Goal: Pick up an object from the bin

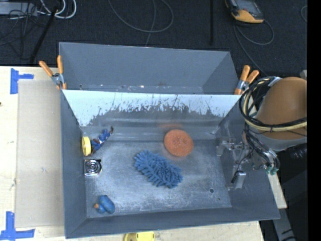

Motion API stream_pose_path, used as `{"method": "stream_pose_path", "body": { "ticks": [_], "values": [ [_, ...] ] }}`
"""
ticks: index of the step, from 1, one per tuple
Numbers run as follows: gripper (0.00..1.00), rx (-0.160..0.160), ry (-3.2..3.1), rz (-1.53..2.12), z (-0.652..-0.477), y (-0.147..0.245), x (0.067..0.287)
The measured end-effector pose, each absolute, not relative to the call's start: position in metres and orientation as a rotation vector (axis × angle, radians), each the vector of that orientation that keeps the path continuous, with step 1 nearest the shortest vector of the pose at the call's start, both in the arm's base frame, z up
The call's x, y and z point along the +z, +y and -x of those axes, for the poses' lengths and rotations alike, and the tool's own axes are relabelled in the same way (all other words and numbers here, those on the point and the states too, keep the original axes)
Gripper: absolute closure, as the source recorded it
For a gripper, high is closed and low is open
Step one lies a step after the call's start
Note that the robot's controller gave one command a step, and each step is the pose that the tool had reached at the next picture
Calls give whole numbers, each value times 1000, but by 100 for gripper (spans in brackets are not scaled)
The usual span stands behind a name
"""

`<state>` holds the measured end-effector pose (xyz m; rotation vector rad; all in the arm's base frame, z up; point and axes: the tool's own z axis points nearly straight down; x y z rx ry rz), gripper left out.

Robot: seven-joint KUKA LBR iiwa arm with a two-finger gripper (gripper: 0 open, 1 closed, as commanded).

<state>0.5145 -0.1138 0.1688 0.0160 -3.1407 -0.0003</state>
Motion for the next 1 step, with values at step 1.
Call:
{"method": "stream_pose_path", "body": {
  "ticks": [1],
  "values": [
    [0, 0, -3141, -17, -514, -114, 169]
  ]
}}
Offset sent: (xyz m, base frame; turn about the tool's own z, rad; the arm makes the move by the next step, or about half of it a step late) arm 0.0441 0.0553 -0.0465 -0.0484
